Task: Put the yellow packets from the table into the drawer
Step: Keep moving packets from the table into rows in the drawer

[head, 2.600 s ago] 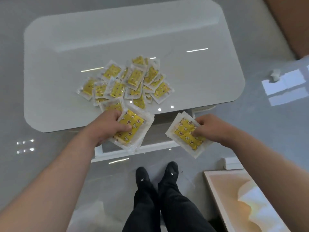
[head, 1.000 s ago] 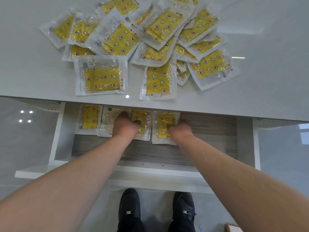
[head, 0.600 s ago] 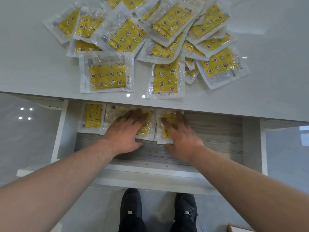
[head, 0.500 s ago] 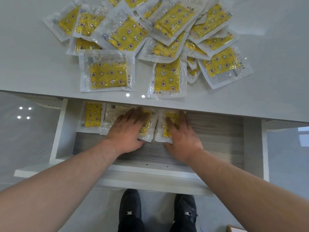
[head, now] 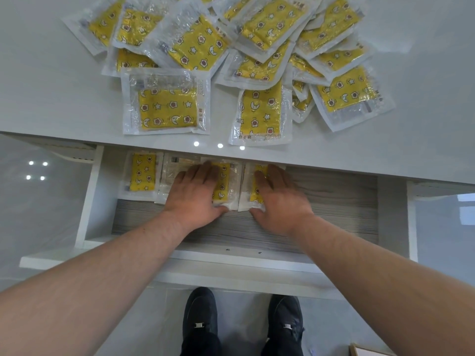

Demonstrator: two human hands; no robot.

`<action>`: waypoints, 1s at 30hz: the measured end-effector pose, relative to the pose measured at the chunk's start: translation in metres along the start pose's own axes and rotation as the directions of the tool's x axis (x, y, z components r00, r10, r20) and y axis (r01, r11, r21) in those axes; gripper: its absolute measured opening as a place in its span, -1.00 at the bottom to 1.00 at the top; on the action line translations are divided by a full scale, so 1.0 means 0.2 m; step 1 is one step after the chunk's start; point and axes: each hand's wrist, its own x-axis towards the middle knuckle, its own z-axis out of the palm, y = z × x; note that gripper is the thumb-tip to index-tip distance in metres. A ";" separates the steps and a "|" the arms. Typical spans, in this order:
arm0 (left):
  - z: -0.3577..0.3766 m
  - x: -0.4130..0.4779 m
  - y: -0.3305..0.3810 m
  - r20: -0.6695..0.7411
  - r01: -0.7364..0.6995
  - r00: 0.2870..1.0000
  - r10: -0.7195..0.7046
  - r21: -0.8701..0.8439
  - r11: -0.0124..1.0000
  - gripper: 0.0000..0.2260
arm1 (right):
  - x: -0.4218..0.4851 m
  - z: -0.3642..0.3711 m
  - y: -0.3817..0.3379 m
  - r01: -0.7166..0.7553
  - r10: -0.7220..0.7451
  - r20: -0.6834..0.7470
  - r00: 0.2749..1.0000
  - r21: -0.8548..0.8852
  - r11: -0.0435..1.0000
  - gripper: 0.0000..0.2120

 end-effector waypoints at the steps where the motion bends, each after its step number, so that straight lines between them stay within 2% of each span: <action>1: 0.00 0.00 0.00 0.008 -0.005 1.000 0.005 -0.004 1.000 -0.15 | 0.00 -0.01 0.00 0.006 -0.006 0.006 1.000 0.002 1.000 -0.16; 4: -0.02 -0.02 -0.04 0.039 -0.038 0.998 0.040 -0.030 0.999 -0.14 | -0.04 -0.01 0.03 0.005 -0.004 -0.008 1.000 0.035 0.999 -0.14; 7: -0.05 -0.02 -0.14 0.052 -0.028 0.998 0.030 -0.043 0.999 -0.20 | -0.06 -0.02 0.08 -0.024 0.029 -0.089 0.996 0.055 0.998 -0.28; 14: -0.05 -0.01 -0.21 0.089 -0.061 0.994 0.063 -0.024 0.998 -0.23 | 0.01 -0.04 0.05 0.071 -0.071 0.000 0.997 -0.022 0.997 -0.33; 16: -0.04 -0.03 -0.25 0.043 -0.024 0.999 0.025 -0.027 0.999 -0.26 | 0.01 -0.04 0.04 0.048 -0.049 -0.028 0.998 -0.019 0.999 -0.31; 18: -0.03 -0.05 -0.31 0.011 0.081 0.997 -0.081 -0.039 0.996 -0.30 | 0.00 -0.03 0.03 0.035 -0.038 -0.069 0.997 -0.037 0.999 -0.30; 20: -0.02 -0.06 -0.37 0.042 0.124 0.992 -0.123 -0.021 0.992 -0.33 | 0.00 -0.02 0.01 0.040 -0.042 -0.084 0.996 -0.031 0.999 -0.33; 26: -0.01 -0.05 -0.43 0.067 -0.010 0.998 0.010 0.001 1.000 -0.36 | 0.03 -0.03 -0.04 0.076 -0.080 -0.048 0.996 -0.090 0.993 -0.38; 30: 0.00 -0.06 -0.44 0.100 0.046 0.994 -0.045 -0.007 0.999 -0.26 | 0.06 -0.06 -0.16 0.213 -0.221 -0.077 0.972 -0.099 0.972 -0.37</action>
